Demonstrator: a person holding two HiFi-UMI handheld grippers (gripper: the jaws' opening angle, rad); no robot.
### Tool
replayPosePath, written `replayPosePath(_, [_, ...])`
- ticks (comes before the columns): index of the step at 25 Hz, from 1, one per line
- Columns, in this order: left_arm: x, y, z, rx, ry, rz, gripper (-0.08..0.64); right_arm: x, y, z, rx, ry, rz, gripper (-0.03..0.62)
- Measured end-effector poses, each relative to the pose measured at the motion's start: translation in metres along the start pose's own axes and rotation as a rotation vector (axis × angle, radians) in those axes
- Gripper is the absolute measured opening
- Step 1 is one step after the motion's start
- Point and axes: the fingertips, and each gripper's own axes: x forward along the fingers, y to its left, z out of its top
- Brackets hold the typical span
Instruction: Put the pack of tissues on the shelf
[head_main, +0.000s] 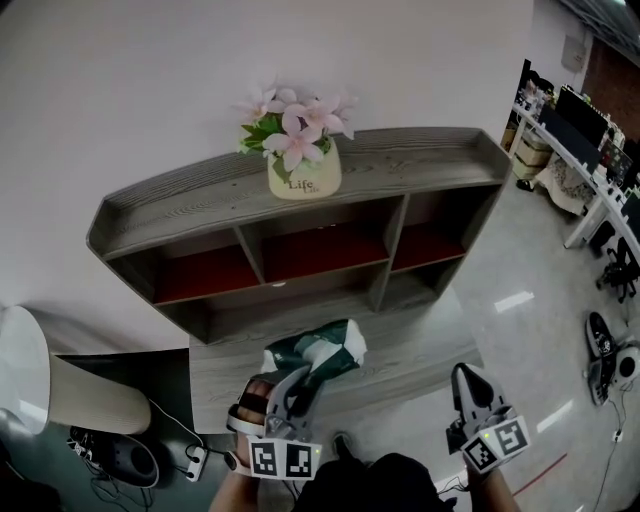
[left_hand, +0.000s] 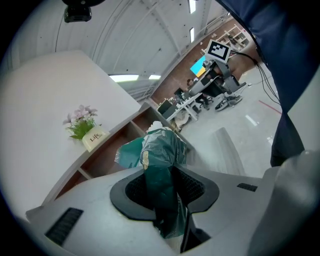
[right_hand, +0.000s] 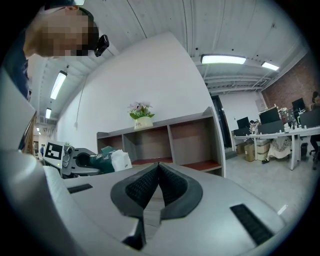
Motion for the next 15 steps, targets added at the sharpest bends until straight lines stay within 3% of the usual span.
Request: replayPosePath(15, [0.044,0.035,0.004,0.057,-0.005,0.034,0.126,0.050,-0.019,-0.003,0.021,0.006,0.007,0.011])
